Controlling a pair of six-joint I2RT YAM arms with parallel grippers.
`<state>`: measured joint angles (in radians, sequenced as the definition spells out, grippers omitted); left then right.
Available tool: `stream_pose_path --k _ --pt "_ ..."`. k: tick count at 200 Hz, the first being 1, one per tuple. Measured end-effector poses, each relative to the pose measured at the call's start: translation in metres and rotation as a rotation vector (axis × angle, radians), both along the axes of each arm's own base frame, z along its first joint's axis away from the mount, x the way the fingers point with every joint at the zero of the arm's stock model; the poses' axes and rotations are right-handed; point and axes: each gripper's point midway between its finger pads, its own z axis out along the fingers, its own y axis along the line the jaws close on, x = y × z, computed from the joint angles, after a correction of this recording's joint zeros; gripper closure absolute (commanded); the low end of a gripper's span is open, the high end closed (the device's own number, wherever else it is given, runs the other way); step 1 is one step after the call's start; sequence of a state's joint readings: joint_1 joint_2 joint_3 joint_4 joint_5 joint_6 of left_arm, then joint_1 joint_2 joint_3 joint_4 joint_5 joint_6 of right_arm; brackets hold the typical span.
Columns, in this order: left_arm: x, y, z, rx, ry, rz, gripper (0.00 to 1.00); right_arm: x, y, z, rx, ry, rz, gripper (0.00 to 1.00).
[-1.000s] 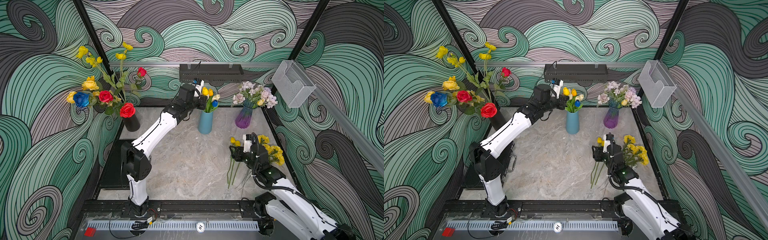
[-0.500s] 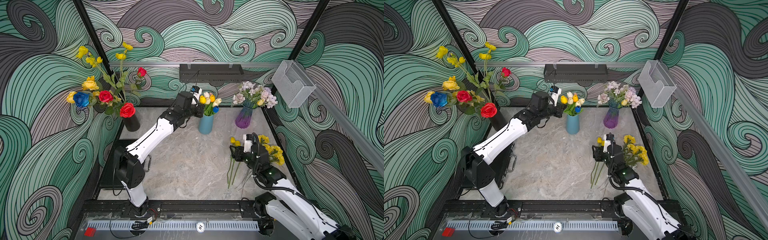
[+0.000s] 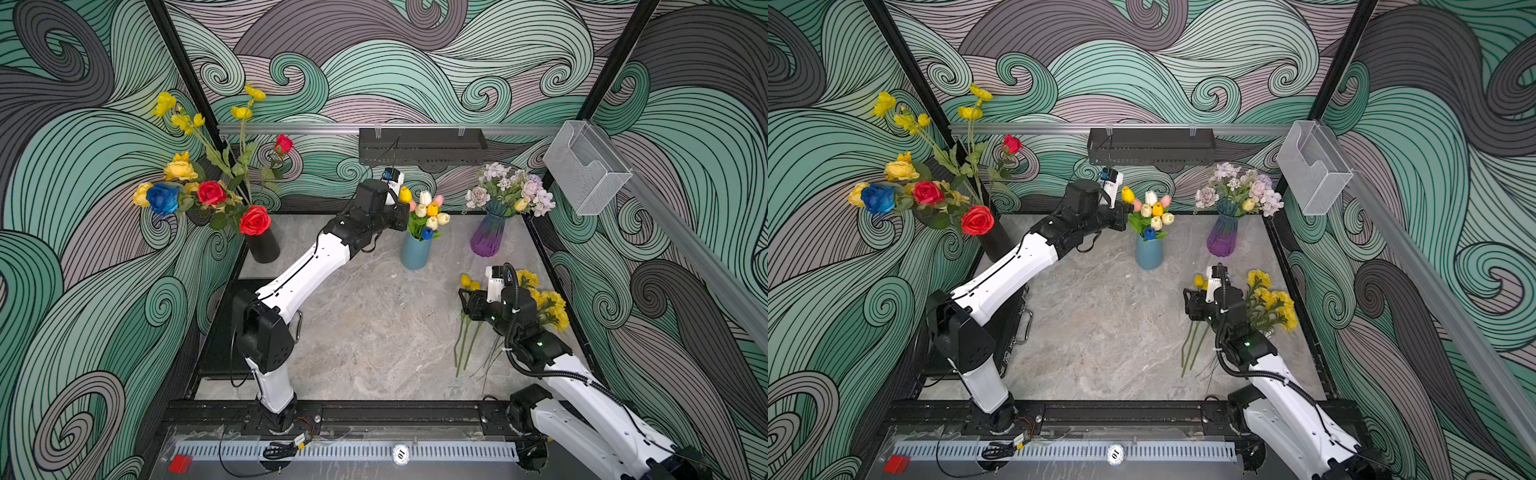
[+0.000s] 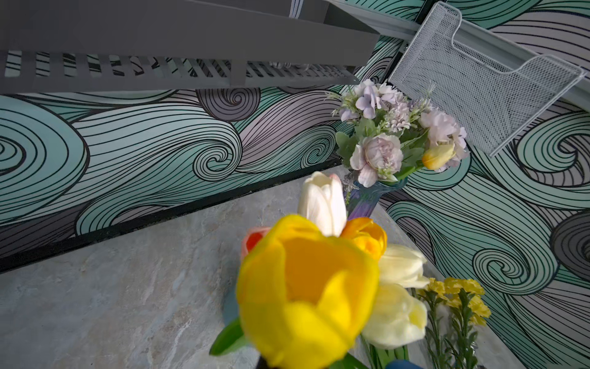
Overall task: Pick out yellow flowers from the vase
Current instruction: Pick up the flower from the vase.
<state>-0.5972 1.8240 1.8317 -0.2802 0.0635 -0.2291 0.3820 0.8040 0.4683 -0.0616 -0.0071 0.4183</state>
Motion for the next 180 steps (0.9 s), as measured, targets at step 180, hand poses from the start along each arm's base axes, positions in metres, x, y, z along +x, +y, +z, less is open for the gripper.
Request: stream_pose_path --k 180 --pt "0.015 0.003 0.028 0.063 -0.09 0.034 0.96 0.006 0.003 0.002 -0.008 -0.005 0.007 0.43"
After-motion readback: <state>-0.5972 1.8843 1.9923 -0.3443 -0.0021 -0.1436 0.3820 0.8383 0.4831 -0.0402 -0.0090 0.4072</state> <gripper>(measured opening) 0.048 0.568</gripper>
